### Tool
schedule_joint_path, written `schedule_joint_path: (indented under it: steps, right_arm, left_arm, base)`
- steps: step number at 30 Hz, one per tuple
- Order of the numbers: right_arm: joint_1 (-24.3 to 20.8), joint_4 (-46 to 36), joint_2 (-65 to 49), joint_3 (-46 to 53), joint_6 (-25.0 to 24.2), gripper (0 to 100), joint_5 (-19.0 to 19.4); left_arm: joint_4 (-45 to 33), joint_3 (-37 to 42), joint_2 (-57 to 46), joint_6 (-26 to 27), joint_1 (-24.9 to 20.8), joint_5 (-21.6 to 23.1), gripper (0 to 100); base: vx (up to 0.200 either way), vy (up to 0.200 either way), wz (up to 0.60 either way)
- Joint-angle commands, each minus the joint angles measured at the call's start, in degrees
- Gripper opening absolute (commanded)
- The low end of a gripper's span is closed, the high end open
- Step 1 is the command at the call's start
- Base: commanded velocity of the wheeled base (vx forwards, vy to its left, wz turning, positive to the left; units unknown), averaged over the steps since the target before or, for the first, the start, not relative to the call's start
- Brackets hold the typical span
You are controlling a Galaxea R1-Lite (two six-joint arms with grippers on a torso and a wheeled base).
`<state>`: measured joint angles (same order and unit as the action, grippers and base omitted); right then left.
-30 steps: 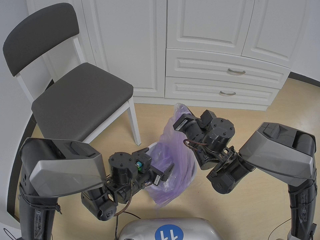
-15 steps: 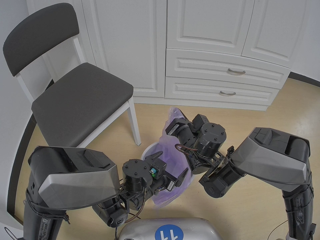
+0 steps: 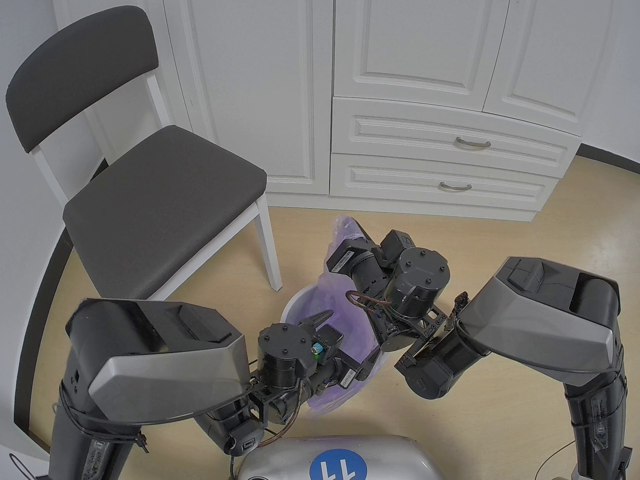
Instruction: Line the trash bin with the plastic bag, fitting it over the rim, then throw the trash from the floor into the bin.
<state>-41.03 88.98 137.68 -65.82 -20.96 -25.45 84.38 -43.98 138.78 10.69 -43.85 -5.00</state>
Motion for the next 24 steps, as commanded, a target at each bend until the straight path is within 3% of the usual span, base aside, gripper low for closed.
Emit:
schedule_joint_path:
  steps: [1, 6, 7, 14, 16, 24]
  right_arm:
    - [-0.5, 1.0, -0.7, 0.3, 0.6, 0, 0.0]
    - [-0.5, 1.0, -0.7, 0.4, 0.6, 0, 0.0]
    - [-0.5, 1.0, -0.7, 0.5, 0.6, 0, 0.0]
    - [0.2, 1.0, -1.1, 0.9, 0.7, 0, -0.1]
    - [0.4, 1.0, -1.2, 1.0, 0.8, 0, -0.1]
    - [4.3, 1.0, -0.7, 2.4, 5.0, 0, 0.6]
  left_arm:
    - [-2.0, -4.4, 3.9, 0.1, 0.9, 0.0, 100]
    - [-3.4, -7.7, 5.6, 0.1, 1.6, 0.0, 100]
    - [-3.4, -7.9, 6.0, 0.1, 1.6, 0.0, 0]
    - [-0.2, -4.7, 4.6, -0.2, 3.6, 0.0, 0]
    - [3.1, -1.4, 3.1, -0.1, 5.5, 0.0, 0]
    - [3.3, 8.9, -5.4, -0.5, 11.8, 0.7, 0]
  base:
    - [0.0, 0.0, 0.0]
    - [0.0, 0.0, 0.0]
    - [0.0, 0.0, 0.0]
    - [0.0, 0.0, 0.0]
    - [0.0, 0.0, 0.0]
    - [0.0, 0.0, 0.0]
